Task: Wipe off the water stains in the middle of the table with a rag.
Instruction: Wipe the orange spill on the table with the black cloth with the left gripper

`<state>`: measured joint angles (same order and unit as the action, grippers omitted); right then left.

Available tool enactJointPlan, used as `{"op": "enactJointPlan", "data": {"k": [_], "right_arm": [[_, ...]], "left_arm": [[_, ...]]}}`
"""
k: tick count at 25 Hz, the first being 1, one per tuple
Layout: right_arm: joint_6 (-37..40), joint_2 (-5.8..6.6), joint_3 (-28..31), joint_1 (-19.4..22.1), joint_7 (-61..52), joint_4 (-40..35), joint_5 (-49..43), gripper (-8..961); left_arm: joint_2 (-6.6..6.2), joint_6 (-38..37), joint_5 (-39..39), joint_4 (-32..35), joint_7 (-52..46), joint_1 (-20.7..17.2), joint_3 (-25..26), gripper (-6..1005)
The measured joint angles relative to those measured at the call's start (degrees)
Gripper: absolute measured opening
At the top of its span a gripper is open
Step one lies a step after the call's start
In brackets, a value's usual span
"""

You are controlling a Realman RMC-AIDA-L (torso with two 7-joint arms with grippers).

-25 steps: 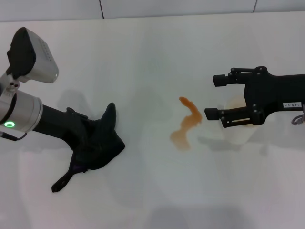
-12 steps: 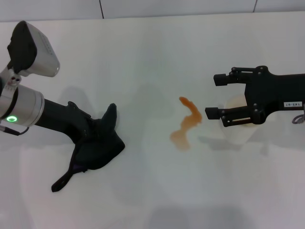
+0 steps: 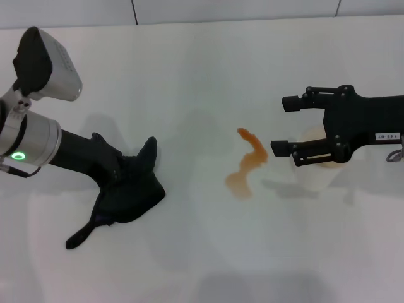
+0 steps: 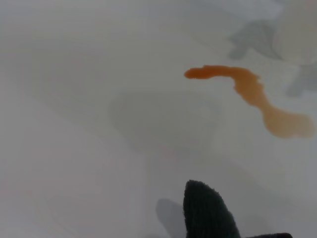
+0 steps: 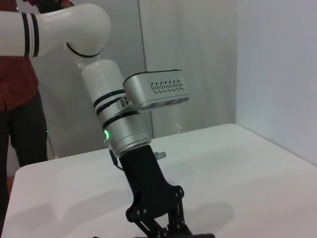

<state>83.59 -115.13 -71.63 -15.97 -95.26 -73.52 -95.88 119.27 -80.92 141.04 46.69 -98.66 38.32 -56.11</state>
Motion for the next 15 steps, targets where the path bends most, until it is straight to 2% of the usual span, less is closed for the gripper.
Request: {"op": "enactJointPlan", "data": {"k": [3, 9, 15], "right_arm": [[0.0, 0.0, 0.03, -0.04, -0.01, -0.02, 0.03, 855], [0.0, 0.0, 0.09, 0.0, -0.01, -0.05, 0.08, 855], [-0.1, 0.0, 0.1, -0.07, -0.34, -0.11, 0.16, 855]], "left_arm": [[0.0, -0.01, -0.06, 0.17, 0.05, 0.18, -0.11, 189], [0.0, 0.56, -0.1, -0.06, 0.07, 0.72, -1.12, 88], [-0.02, 5.6, -1.0, -3.35, 0.93, 3.69, -1.7, 88]]}}
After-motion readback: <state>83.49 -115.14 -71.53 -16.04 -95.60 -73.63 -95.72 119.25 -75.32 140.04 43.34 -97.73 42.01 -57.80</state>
